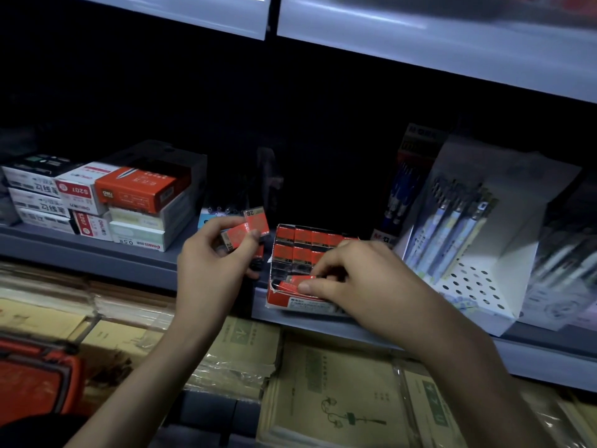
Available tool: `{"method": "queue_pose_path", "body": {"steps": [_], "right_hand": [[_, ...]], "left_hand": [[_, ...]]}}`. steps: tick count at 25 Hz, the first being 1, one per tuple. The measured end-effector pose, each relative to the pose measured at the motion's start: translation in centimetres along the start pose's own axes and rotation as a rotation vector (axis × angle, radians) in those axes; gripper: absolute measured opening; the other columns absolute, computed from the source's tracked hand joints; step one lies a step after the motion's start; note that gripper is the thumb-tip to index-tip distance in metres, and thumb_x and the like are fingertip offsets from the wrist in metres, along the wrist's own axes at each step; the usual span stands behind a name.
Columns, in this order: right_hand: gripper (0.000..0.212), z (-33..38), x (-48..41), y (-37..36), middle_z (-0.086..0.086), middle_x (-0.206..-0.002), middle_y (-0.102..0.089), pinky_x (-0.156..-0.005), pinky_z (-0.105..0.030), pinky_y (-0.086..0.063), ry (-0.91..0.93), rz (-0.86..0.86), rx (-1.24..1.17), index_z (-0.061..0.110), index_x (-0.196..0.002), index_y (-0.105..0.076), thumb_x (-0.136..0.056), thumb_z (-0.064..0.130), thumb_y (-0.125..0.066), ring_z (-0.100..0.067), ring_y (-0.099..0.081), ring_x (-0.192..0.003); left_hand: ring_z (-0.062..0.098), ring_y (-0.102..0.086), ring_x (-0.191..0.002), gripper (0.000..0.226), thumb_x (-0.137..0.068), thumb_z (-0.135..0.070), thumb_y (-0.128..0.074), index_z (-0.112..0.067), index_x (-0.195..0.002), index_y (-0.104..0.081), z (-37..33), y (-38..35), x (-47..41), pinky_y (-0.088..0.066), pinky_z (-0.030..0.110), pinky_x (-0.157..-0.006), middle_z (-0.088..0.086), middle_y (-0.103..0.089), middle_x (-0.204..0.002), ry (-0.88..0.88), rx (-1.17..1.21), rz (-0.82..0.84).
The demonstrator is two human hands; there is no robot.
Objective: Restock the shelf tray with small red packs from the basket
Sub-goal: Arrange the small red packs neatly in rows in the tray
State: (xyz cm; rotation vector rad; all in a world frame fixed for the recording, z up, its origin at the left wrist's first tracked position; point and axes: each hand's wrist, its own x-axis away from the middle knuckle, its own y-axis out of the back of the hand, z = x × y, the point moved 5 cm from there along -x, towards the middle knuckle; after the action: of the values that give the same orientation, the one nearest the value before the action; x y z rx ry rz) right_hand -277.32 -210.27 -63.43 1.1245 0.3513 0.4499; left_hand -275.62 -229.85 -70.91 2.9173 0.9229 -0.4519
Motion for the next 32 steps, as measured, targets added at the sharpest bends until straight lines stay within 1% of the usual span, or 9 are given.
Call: {"method": "queue_pose_path", "body": {"steps": [3, 6, 11, 13, 16, 19, 23, 28, 32], "right_hand": [[0.022, -0.1, -0.7, 0.1, 0.002, -0.079, -0.071, -0.065, -0.033, -0.058, -0.042, 0.025, -0.05, 0.025, -0.085, -0.072, -0.085, 0.046, -0.078, -0.008, -0.064, -0.063], [0.016, 0.0, -0.9, 0.3, 0.007, -0.075, -0.07, -0.054, -0.019, -0.047, -0.038, 0.021, -0.157, 0.025, -0.082, -0.07, -0.082, 0.031, -0.085, 0.002, -0.056, -0.051], [0.014, -0.4, -1.0, 0.6, 0.009, -0.082, -0.068, -0.068, -0.034, -0.059, 0.012, -0.022, -0.13, 0.035, -0.09, -0.07, -0.091, 0.023, -0.076, -0.005, -0.063, -0.066], [0.007, 0.1, -0.8, 0.7, 0.012, -0.085, -0.071, -0.073, -0.034, -0.06, 0.034, 0.017, -0.144, 0.039, -0.098, -0.073, -0.094, 0.034, -0.071, -0.005, -0.067, -0.075], [0.022, 1.0, -1.3, 0.9, 0.009, -0.087, -0.07, -0.073, -0.034, -0.059, 0.032, 0.089, -0.114, 0.039, -0.1, -0.075, -0.082, 0.05, -0.079, -0.009, -0.066, -0.078], [0.028, 1.6, -2.4, 1.1, 0.003, -0.085, -0.068, -0.067, -0.034, -0.057, 0.024, 0.119, -0.004, 0.035, -0.098, -0.075, -0.074, 0.039, -0.089, -0.012, -0.063, -0.069], [0.022, 2.0, -3.1, 0.3, 0.004, -0.081, -0.067, -0.063, -0.036, -0.058, 0.057, 0.111, 0.014, 0.031, -0.089, -0.071, -0.075, 0.023, -0.087, -0.011, -0.062, -0.065], [0.021, 0.3, -2.5, 3.1, 0.018, -0.058, -0.059, -0.05, -0.018, -0.043, 0.054, 0.041, -0.22, 0.03, -0.089, -0.073, -0.077, 0.016, -0.084, -0.001, -0.048, -0.048], [0.019, -1.8, -3.6, 3.2, 0.012, -0.067, -0.069, -0.052, -0.013, -0.043, -0.027, -0.145, -0.287, 0.031, -0.091, -0.074, -0.079, 0.019, -0.084, 0.003, -0.057, -0.052]], "left_hand": [[0.018, -0.075, -0.068, 0.013, -0.093, -0.022, -0.076, -0.02, -0.106, -0.073, 0.0, 0.0, 0.0, -0.06, 0.029, -0.059, -0.001, -0.078, -0.084, 0.006, 0.026, -0.004], [0.02, -0.075, -0.066, 0.013, -0.094, -0.02, -0.075, -0.019, -0.107, -0.072, -0.1, 0.1, 0.0, -0.061, 0.031, -0.06, -0.001, -0.078, -0.085, 0.015, 0.032, 0.004], [0.018, -0.075, -0.067, 0.013, -0.093, -0.021, -0.075, -0.021, -0.106, -0.072, -0.1, 0.2, -0.1, -0.064, 0.039, -0.063, -0.003, -0.078, -0.085, 0.016, 0.027, 0.006], [0.019, -0.076, -0.068, 0.013, -0.093, -0.021, -0.075, -0.02, -0.107, -0.072, -0.1, 0.1, -0.1, -0.065, 0.045, -0.067, -0.001, -0.078, -0.086, 0.022, 0.031, 0.007], [0.019, -0.076, -0.068, 0.014, -0.093, -0.02, -0.075, -0.019, -0.107, -0.073, -0.2, 0.1, -0.1, -0.064, 0.05, -0.069, 0.0, -0.078, -0.086, 0.025, 0.031, 0.006], [0.02, -0.076, -0.066, 0.014, -0.093, -0.021, -0.076, -0.019, -0.107, -0.073, -0.2, 0.1, -0.2, -0.064, 0.054, -0.071, 0.003, -0.078, -0.084, 0.04, 0.034, -0.005], [0.019, -0.076, -0.066, 0.014, -0.093, -0.02, -0.076, -0.019, -0.106, -0.073, -0.2, 0.3, -0.1, -0.065, 0.05, -0.07, 0.002, -0.078, -0.085, 0.063, 0.05, -0.004], [0.021, -0.076, -0.064, 0.015, -0.093, -0.021, -0.075, -0.02, -0.108, -0.073, -0.2, 0.5, -0.2, -0.064, 0.041, -0.066, 0.004, -0.079, -0.09, 0.07, 0.057, 0.006], [0.023, -0.075, -0.06, 0.014, -0.092, -0.024, -0.076, -0.023, -0.106, -0.072, -0.3, 0.4, -0.1, -0.063, 0.042, -0.068, 0.001, -0.079, -0.087, 0.075, 0.041, -0.001]]}}
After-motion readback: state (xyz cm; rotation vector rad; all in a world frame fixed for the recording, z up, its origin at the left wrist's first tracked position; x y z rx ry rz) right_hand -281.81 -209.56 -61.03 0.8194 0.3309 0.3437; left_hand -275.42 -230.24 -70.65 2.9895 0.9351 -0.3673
